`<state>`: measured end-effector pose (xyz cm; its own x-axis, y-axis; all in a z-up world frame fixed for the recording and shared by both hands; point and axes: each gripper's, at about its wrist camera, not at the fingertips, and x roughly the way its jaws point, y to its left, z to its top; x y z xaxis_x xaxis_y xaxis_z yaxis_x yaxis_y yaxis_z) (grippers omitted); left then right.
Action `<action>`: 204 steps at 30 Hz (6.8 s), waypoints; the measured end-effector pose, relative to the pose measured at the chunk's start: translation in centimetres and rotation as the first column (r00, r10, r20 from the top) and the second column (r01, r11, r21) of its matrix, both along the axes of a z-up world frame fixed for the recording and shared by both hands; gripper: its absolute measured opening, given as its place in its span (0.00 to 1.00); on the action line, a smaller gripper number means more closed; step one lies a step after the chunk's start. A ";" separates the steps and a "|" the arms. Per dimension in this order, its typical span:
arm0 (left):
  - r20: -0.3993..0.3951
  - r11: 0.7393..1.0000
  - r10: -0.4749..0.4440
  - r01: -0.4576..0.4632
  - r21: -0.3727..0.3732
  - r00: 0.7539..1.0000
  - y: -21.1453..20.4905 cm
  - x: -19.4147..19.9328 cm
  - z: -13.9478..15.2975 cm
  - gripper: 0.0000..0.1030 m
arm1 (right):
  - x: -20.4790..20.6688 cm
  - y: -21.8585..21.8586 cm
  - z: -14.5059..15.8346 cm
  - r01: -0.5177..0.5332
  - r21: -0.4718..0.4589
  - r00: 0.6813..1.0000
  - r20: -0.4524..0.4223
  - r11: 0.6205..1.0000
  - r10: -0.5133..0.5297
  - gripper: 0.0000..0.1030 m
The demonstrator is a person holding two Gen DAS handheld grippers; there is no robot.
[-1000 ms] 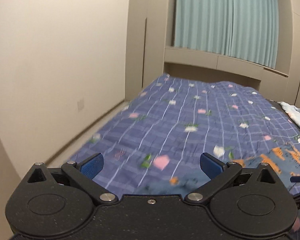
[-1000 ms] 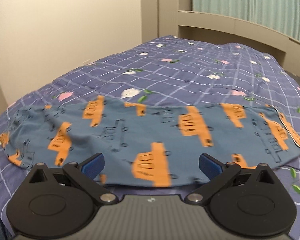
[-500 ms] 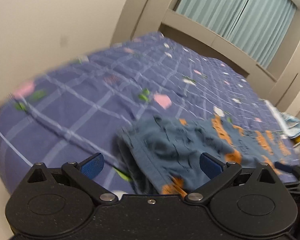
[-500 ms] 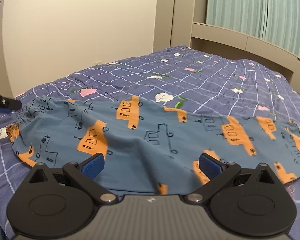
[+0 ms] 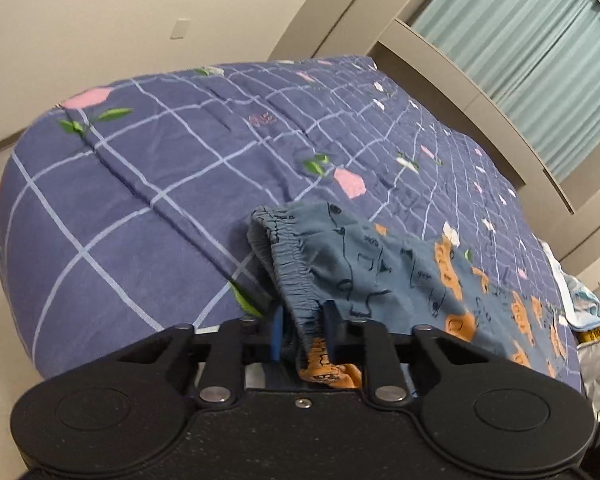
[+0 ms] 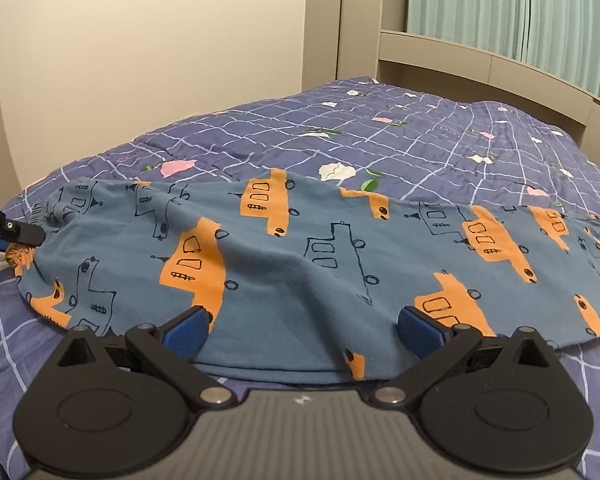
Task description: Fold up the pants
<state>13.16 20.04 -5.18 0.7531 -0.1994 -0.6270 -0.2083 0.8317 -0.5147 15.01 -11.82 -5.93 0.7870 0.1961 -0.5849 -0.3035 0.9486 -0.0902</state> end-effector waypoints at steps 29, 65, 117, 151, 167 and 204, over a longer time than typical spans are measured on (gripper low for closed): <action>-0.007 0.956 -0.038 0.038 0.291 0.999 -6.7 0.6 5.1 0.90 | -0.7 -5.8 1.7 0.129 0.084 0.991 0.033 0.988 -0.132 1.00; -0.073 0.843 -0.411 0.410 0.349 0.909 -36.8 18.7 -0.4 0.99 | 8.5 -36.2 1.1 0.273 0.587 0.962 -0.152 0.762 -0.228 1.00; 0.091 0.747 -0.481 0.462 -0.479 0.872 -35.2 22.0 -3.1 0.82 | 2.8 -15.0 0.9 -0.011 -0.375 0.946 0.297 0.927 0.131 0.13; 0.004 0.935 -0.296 0.291 -0.204 0.955 -31.3 17.2 -2.2 0.10 | 0.1 -11.8 0.2 -0.145 -0.380 0.954 0.190 0.914 0.231 0.13; 0.078 0.947 -0.282 0.291 -0.139 0.956 -27.5 14.1 3.3 0.09 | -1.2 -8.9 3.5 -0.157 -0.312 0.946 0.226 0.937 0.234 0.13; -0.075 0.996 -0.086 0.084 -0.023 0.993 -15.3 10.3 0.7 0.78 | -1.4 -0.4 1.2 -0.281 -0.226 0.946 0.097 0.933 0.308 0.87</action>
